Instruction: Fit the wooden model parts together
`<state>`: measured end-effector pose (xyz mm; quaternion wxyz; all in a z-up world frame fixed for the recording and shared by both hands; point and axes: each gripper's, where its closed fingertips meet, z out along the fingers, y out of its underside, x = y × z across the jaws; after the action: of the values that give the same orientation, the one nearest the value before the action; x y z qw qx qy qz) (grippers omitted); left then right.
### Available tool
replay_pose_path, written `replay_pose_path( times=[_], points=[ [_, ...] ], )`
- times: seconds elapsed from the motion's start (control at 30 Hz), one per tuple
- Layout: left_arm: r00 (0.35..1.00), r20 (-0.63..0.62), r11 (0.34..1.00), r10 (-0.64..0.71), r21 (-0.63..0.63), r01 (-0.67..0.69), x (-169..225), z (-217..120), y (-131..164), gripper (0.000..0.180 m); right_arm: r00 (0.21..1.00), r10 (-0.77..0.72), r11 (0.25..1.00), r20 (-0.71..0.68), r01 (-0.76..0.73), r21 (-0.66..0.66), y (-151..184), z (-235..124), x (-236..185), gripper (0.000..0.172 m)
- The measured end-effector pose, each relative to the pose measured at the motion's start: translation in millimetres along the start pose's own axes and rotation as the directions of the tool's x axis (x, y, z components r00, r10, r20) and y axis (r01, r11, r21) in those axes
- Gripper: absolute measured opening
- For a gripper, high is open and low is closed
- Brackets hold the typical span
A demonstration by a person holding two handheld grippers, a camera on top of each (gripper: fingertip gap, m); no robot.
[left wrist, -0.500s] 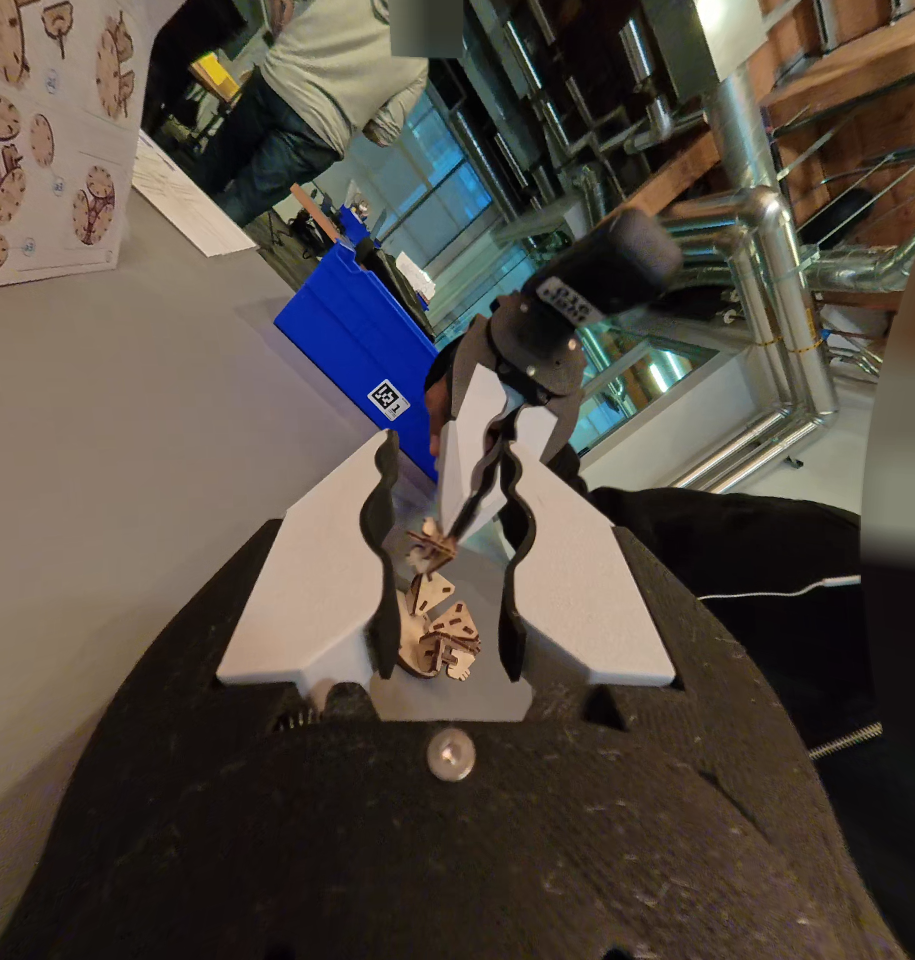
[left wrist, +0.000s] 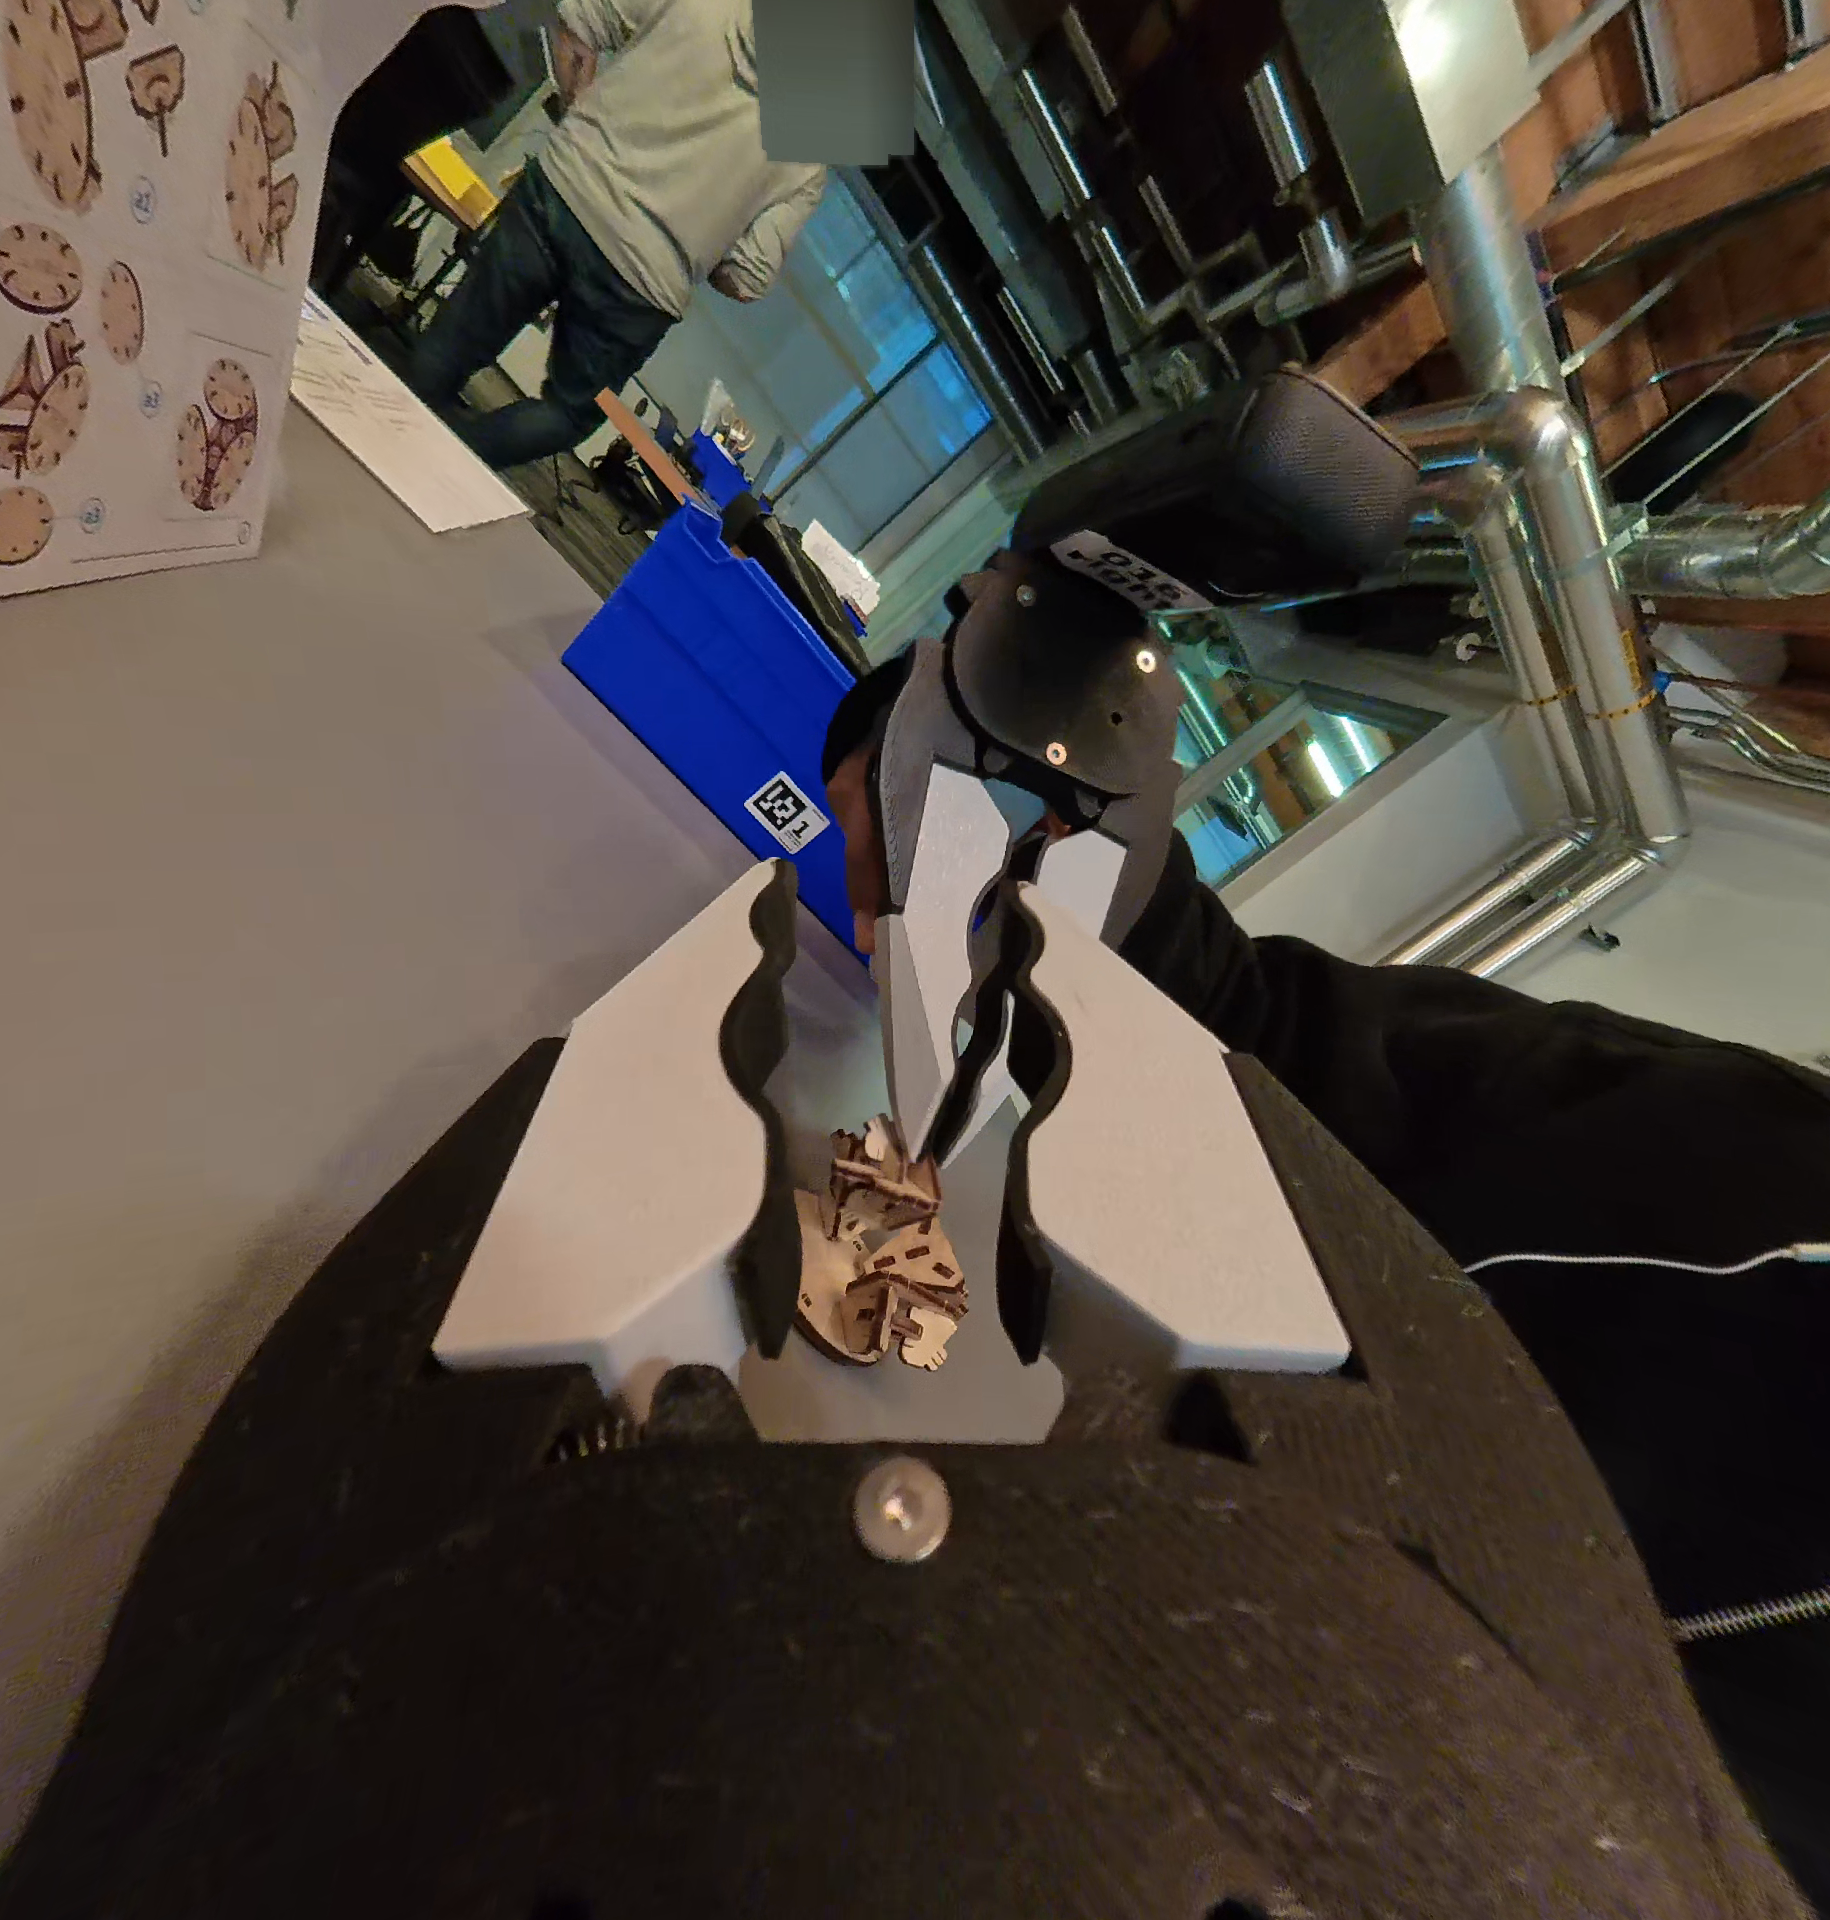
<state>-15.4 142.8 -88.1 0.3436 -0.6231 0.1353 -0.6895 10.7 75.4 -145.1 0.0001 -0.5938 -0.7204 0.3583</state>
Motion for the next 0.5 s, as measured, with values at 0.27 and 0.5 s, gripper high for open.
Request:
replay_pose_path(
  times=[0.27, 0.5],
  points=[
    [1.000, -0.005, 1.000, -0.007, 0.004, 0.007, -0.3, -0.1, -1.2, 0.037, 0.984, -0.010, 1.000, 0.178, 0.005, 0.028, -0.8, 1.6, 1.7, 0.000],
    [1.000, -0.001, 1.000, -0.005, 0.003, 0.005, -1.5, 1.2, -1.6, 0.037, 0.982, 0.019, 1.000, 0.190, -0.015, -0.023, 4.3, 8.1, 5.8, 0.001]
  ],
)
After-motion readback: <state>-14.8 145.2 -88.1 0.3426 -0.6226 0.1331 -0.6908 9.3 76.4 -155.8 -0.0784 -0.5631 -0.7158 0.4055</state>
